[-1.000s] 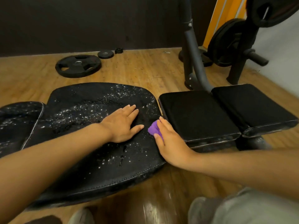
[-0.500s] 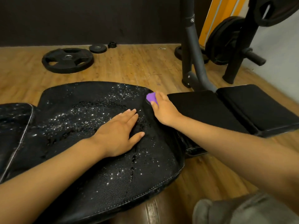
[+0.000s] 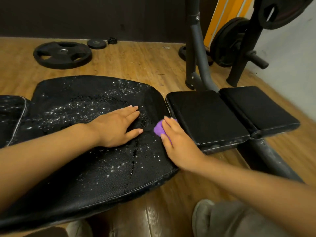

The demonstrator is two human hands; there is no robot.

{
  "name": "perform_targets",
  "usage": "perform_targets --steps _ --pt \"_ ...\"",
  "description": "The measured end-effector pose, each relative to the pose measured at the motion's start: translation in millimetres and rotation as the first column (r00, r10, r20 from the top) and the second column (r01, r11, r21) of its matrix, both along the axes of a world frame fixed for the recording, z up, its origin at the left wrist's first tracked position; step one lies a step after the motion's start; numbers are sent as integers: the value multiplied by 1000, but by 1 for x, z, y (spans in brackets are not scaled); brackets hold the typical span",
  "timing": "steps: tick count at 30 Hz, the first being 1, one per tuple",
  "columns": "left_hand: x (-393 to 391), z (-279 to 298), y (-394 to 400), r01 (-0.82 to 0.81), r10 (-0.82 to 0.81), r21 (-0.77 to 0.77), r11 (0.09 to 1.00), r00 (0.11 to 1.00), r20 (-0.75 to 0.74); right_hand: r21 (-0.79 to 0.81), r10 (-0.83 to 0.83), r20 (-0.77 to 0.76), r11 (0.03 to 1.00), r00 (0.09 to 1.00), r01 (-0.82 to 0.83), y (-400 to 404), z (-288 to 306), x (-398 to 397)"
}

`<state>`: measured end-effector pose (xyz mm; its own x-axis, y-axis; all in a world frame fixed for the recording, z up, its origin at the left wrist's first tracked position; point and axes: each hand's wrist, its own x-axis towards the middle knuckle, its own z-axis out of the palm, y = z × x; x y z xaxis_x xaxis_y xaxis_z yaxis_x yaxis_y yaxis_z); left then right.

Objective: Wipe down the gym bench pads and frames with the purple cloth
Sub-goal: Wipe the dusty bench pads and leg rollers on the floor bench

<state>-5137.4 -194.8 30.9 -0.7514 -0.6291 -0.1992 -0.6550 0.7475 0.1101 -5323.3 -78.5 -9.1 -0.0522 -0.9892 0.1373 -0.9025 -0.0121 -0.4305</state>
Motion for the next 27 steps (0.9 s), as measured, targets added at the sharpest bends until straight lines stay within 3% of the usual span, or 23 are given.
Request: perform_targets --steps 4,7,13,17,19,23,25,27 --pt "6 -2 4 8 -8 -15 1000 1000 -27 89 -76 12 993 997 74 -62 4 -7" --pt "10 -3 5 11 -11 -5 1000 999 -43 81 -76 1 994 997 76 -43 3 -2" --pt "12 -8 -3 16 -10 68 998 995 -100 -79 100 27 992 995 -98 75 10 41" --pt "14 -7 -6 43 -35 67 997 994 -105 -68 286 -43 955 957 -289 82 10 35" --pt "16 -7 -5 50 -45 51 997 994 -102 -32 239 -60 970 969 -241 63 10 19" --pt "18 -9 -4 61 -59 13 998 994 -93 -25 -115 -34 993 993 114 32 7 25" --pt "17 -8 -5 72 -71 9 997 993 -95 -69 -106 -115 993 988 98 46 7 55" --pt "17 -8 -7 80 -78 16 997 992 -100 -106 67 -178 991 982 -86 74 10 86"
